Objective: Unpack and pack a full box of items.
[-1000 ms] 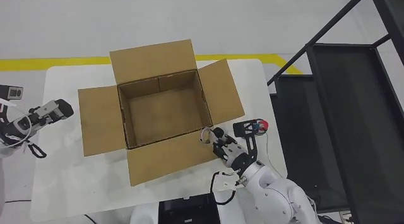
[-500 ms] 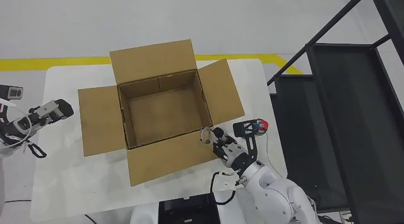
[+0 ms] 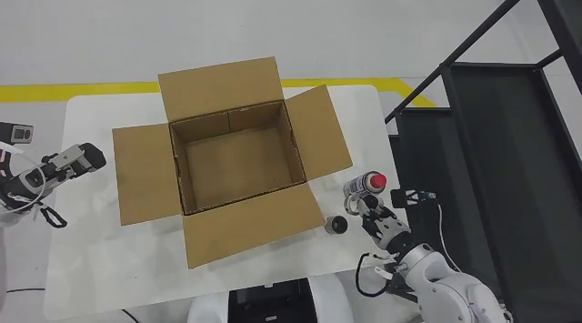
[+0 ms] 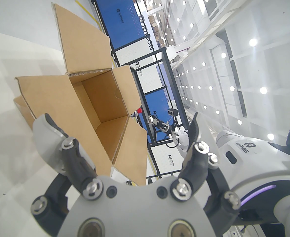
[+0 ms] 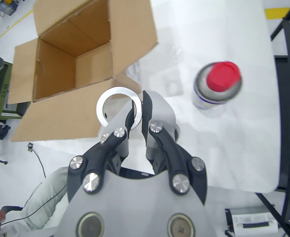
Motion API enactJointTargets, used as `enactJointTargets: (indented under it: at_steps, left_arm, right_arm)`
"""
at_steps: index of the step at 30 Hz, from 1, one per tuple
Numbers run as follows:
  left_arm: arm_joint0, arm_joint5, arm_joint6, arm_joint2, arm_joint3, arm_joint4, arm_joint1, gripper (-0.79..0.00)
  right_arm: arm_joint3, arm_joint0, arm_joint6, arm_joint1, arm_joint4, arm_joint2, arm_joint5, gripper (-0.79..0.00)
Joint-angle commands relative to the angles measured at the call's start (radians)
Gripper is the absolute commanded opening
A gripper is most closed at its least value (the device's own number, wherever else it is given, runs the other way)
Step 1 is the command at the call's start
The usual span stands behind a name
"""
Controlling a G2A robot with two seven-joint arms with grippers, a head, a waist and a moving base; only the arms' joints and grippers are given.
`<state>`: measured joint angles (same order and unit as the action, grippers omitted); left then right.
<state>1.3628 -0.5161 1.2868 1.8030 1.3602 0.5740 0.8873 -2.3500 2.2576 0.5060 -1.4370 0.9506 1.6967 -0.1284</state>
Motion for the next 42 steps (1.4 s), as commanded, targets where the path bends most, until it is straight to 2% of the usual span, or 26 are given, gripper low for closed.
enactJointTargets:
  at_steps: [1,5,9,11,15,20,30,42]
  left_arm:
    - [0.000,0.000,0.000,0.000,0.000,0.000,0.000,0.000]
    - [0.000,0.000,0.000,0.000,0.000,0.000,0.000,0.000]
    - [0.000,0.000,0.000,0.000,0.000,0.000,0.000,0.000]
    - [0.000,0.000,0.000,0.000,0.000,0.000,0.000,0.000]
    - [0.000,0.000,0.000,0.000,0.000,0.000,0.000,0.000]
    - [0.000,0.000,0.000,0.000,0.000,0.000,0.000,0.000]
    - [0.000,0.000,0.000,0.000,0.000,0.000,0.000,0.000]
    - [0.000,0.000,0.000,0.000,0.000,0.000,0.000,0.000]
  right_arm:
    - [0.000,0.040,-0.010,0.002,-0.006,0.028,-0.006,-0.785]
    - [0.000,0.092,-0.014,0.005,0.002,0.038,-0.019,-0.785]
    - [0.036,0.092,-0.018,0.006,0.117,0.009,0.042,-0.785]
    - [0.071,0.086,-0.053,0.004,0.118,-0.021,0.060,-0.785]
    - [0.173,0.050,-0.093,0.005,0.152,-0.037,0.092,-0.785]
    - [0.275,-0.002,-0.145,0.005,0.225,-0.040,0.188,-0.785]
    - [0.406,-0.080,-0.303,-0.003,0.348,-0.119,0.336,-0.785]
    - [0.552,-0.194,-0.318,-0.019,0.468,-0.253,0.533,-0.785]
